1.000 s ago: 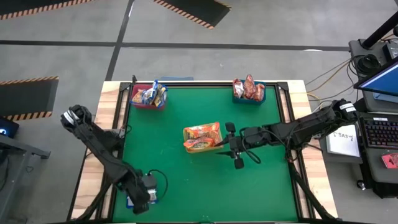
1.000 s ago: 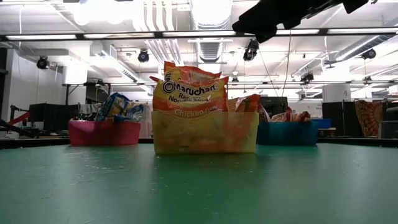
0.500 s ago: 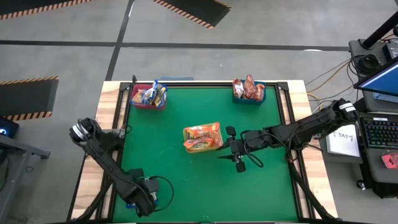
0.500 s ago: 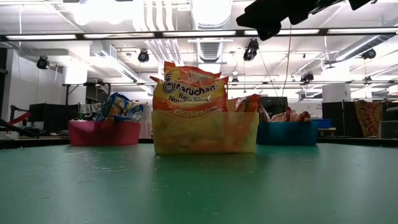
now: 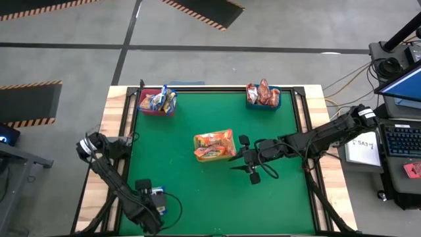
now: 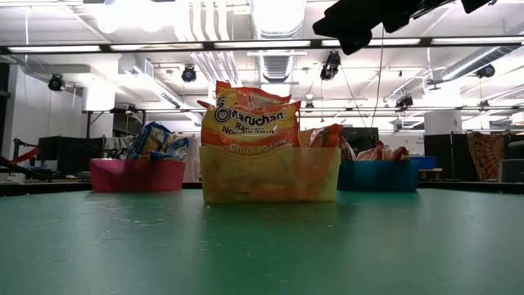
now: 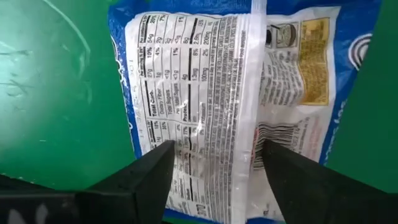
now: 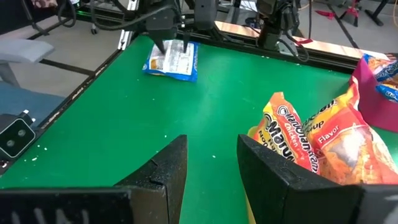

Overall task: Sort Maruchan noodles
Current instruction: Put the blue noodle pack into the red bin

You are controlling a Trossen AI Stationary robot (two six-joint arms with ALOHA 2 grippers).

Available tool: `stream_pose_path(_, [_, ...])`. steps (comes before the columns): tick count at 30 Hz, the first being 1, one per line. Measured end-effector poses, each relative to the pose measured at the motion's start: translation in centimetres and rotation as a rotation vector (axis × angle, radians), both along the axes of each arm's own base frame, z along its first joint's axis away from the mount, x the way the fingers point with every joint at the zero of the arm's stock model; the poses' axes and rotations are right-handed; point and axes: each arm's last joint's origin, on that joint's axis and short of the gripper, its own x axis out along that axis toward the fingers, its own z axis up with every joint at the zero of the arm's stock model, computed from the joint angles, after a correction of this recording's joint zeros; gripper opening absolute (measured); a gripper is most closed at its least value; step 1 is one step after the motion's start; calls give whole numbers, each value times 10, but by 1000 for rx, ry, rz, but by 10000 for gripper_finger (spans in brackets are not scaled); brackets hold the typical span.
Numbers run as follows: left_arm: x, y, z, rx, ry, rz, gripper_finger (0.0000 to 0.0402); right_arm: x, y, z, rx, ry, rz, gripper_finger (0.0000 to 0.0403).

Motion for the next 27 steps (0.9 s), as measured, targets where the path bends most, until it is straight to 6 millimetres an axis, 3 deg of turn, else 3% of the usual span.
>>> stream_pose_path(11, [0, 2, -2, 44, -52, -43, 168, 0, 0, 0, 5, 1, -2, 130])
stream_pose_path(21, [1, 3, 0, 80, -109, -62, 10, 0, 0, 0, 5, 1, -2, 130])
stream_pose_path(27, [3, 8, 15, 132, -273, -69, 3, 0, 0, 0, 8, 2, -3, 130])
